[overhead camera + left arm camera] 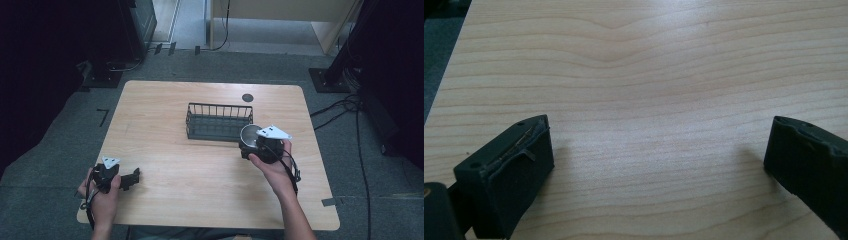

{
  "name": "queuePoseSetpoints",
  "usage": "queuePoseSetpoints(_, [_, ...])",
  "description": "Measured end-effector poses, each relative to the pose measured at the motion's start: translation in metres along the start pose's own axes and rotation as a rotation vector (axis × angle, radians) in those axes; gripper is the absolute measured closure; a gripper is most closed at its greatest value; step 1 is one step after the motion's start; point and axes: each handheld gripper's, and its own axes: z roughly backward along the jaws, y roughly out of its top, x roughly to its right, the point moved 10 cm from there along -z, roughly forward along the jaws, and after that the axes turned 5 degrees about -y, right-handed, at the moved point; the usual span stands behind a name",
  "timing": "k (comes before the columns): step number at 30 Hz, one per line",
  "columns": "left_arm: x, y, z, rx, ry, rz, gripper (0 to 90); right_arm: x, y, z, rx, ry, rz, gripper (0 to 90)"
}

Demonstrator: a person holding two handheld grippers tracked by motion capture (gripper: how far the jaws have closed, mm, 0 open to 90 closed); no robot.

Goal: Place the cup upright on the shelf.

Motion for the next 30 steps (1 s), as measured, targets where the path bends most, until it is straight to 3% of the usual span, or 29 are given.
queuePoseSetpoints(17, [0.000, 0.000, 0.000, 0.001, 0.000, 0.002, 0.0, -0.014, 0.040, -0.003, 0.015, 0.007, 0.049, 17.5])
queuePoseSetpoints(30, [0.000, 0.000, 0.000, 0.001, 0.000, 0.002, 0.0, -0.031, 0.063, -0.019, 0.000, 0.008, 0.100, 17.5])
